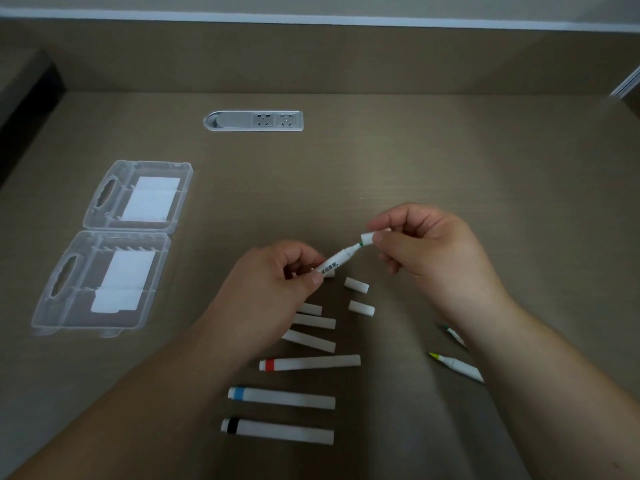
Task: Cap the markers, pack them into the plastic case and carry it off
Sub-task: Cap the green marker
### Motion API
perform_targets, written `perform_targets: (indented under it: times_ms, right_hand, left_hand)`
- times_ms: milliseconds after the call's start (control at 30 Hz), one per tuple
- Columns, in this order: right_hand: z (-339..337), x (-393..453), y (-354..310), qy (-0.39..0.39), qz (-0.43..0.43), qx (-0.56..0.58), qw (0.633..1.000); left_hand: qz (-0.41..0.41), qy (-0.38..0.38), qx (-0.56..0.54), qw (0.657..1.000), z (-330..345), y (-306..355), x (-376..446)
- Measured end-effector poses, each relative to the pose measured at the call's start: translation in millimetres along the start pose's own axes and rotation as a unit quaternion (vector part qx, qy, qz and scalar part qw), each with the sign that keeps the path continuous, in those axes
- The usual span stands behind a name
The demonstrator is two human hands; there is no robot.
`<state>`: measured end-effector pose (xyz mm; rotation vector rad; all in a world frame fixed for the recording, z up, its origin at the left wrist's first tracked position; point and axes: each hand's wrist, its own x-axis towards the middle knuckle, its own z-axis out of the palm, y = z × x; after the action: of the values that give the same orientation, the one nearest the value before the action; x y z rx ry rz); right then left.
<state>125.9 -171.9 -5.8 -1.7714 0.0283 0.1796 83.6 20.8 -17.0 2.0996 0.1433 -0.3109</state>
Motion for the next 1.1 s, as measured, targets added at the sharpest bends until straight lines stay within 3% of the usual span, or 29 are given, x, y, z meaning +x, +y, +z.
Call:
perform_targets:
  times_ms: [267,600,867,1000,1100]
  right_hand:
    - [-7,-1,-9,-0.094,-0.01,-0.101,0.99]
    - [3,-7,0,-0.061,-0.01,-0.102,0.993]
    - [-3,-10,7,-0.083,0.009,-0.105,0.991]
    - [-14,-5,10,-0.037,0.003,-0.111,0.993]
    - [-29,-1,12,0.018,0.012,-0.099,0.995]
  left_hand:
    - [0.033,0.004,0.044,0.998,-4,5,-3]
    - [0.048,0.024,0.081,0.995,-2,1,-4]
    - [0.074,0.022,0.118,0.99,4,-6,-9]
    - [0.074,0.038,0.194,0.978,3,-4,-1]
    - [0.104,0.043,0.309,0.944,1,-9,5]
